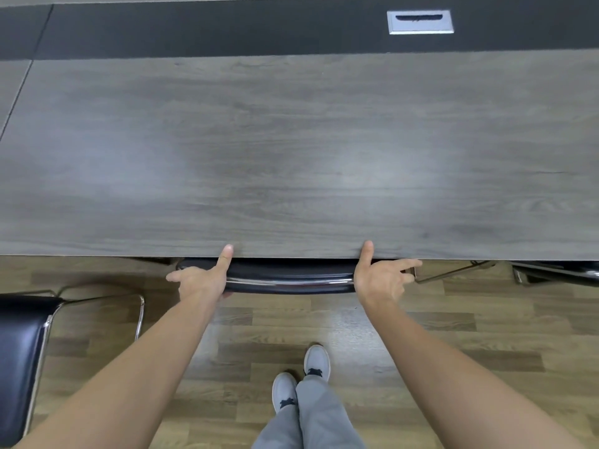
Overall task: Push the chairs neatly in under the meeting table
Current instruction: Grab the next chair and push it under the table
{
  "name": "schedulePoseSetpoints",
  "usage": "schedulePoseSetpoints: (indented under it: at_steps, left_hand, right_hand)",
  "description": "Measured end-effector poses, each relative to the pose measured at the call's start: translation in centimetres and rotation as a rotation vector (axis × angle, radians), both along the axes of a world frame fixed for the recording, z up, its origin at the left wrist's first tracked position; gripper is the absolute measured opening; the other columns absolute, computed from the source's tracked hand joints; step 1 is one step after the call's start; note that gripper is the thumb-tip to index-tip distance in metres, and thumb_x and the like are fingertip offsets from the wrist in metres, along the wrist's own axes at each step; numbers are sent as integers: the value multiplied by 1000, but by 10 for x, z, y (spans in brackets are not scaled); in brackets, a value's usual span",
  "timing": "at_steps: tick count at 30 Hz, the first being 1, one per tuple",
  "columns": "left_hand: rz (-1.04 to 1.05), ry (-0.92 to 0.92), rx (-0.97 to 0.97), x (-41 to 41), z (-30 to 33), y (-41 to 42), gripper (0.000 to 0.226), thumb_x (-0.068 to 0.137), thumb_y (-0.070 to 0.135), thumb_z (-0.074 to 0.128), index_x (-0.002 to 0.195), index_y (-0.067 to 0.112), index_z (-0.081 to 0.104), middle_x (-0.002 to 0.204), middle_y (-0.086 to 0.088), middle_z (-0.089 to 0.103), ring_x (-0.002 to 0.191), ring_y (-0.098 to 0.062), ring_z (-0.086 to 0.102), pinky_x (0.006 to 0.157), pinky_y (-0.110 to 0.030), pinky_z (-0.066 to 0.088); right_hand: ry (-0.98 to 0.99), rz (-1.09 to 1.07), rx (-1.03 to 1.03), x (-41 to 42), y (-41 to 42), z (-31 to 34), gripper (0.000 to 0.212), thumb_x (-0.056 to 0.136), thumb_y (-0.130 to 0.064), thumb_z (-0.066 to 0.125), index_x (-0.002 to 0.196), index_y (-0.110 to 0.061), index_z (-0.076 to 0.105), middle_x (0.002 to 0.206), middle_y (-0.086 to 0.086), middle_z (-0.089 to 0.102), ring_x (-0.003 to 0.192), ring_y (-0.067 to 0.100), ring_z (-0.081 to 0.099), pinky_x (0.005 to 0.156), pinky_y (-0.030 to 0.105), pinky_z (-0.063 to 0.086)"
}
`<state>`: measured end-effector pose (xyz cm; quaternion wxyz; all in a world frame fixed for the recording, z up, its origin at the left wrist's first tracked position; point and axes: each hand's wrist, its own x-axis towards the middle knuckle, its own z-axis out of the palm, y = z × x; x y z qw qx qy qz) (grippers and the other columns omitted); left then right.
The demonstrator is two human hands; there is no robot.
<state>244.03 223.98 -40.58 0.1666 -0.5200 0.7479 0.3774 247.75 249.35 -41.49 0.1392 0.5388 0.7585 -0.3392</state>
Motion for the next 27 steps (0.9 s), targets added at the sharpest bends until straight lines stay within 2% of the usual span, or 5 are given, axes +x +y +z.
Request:
schedulePoseSetpoints:
  at_steps: [3, 8, 20, 25, 27]
  left_hand:
    - [-156, -22, -96, 8, 4, 5, 136, 74, 76, 63, 150, -12, -9, 146, -27, 41, 136, -37, 41, 109, -42, 36]
    - [-349, -47, -128, 17, 24, 12, 108, 87, 64, 58, 147, -15, 16, 148, -29, 33, 136, -35, 34, 100, -43, 39]
    - [-642, 187, -189, -1, 127, 17, 58, 105, 40, 37, 138, -7, 44, 142, -26, 49, 134, -40, 43, 106, -39, 34]
    - [-956, 367, -371, -8, 186, 6, 45, 106, 23, 32, 140, -5, 42, 152, -26, 36, 141, -36, 33, 116, -43, 23]
    - [-1016, 405, -406, -10, 209, 3, 46, 106, 23, 31, 142, -4, 41, 155, -24, 31, 144, -35, 28, 117, -43, 20]
  right_hand:
    - [-33, 56, -57, 3, 6, 3, 103, 96, -60, 38, 146, 4, -25, 149, 35, 15, 116, 41, 50, 93, 41, 41]
    - [-72, 196, -83, 10, 4, 15, 100, 96, -59, 37, 147, 5, -21, 158, 26, -11, 140, 41, 28, 107, 46, 33]
    - [314, 509, 130, -17, 1, 117, 70, 99, -50, 36, 150, -4, 25, 156, 15, 28, 143, 29, 26, 114, 41, 25]
    - [582, 672, 233, -24, 1, 187, 45, 101, -33, 40, 133, -5, 54, 146, 10, 47, 136, 25, 40, 107, 36, 33]
    - [625, 737, 292, -26, 0, 209, 33, 100, -28, 39, 100, -6, 64, 112, 13, 63, 109, 33, 55, 85, 38, 43]
